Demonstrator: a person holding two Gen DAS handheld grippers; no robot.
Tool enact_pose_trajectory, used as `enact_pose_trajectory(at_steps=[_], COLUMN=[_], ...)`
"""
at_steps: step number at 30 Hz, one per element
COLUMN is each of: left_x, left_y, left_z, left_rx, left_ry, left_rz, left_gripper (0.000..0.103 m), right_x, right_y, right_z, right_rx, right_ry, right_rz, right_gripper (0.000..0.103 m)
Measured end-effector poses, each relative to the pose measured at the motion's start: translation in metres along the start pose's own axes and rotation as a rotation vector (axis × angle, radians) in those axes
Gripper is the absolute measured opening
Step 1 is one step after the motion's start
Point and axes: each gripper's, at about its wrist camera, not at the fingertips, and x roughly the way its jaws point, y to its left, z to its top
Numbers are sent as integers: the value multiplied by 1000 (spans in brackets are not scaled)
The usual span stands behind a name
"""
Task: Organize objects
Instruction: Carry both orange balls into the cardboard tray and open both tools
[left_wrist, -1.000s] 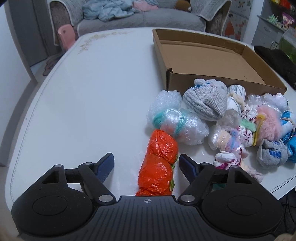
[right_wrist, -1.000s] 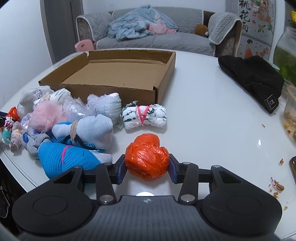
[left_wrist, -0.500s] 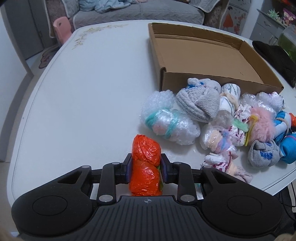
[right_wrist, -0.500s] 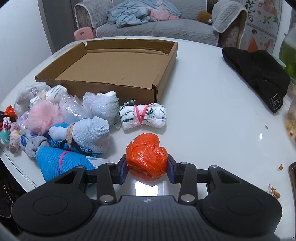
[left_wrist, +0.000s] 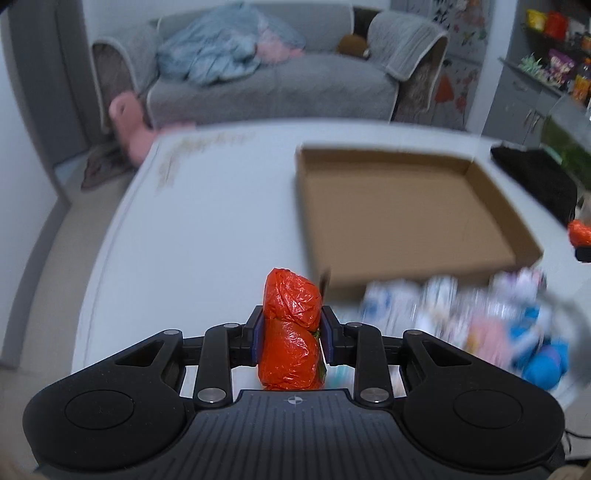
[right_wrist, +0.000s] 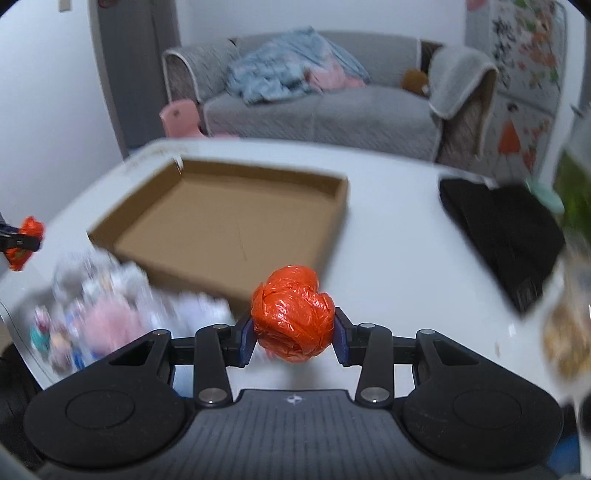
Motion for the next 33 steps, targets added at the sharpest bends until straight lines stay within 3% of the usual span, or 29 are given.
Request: enact_pose_trajectory(at_steps=[3, 8, 12, 18, 23, 33], left_x=[11, 57, 103, 166, 197, 213], left_y=[-11, -47, -63, -62, -53, -52], left_z=[42, 103, 131, 142, 143, 141], left_rx=[-5, 47, 56, 40, 35, 69], left_ry=[-40, -74, -73, -15, 10, 19], left_rz=[-50, -69, -59, -47, -34, -58], left_gripper=[35, 35, 36, 36, 36, 37], right_x=[11, 49, 99, 168, 207, 228], right_y=[6, 30, 53, 70, 71, 89], right_z=[35, 94, 127, 144, 142, 131], right_rx=[-35, -76, -96, -116, -157, -241], right_ry=[-48, -101, -85, 3, 60, 88], right_rz=[37, 115, 160, 186, 175, 189], right_gripper=[37, 38, 38, 38, 38, 38])
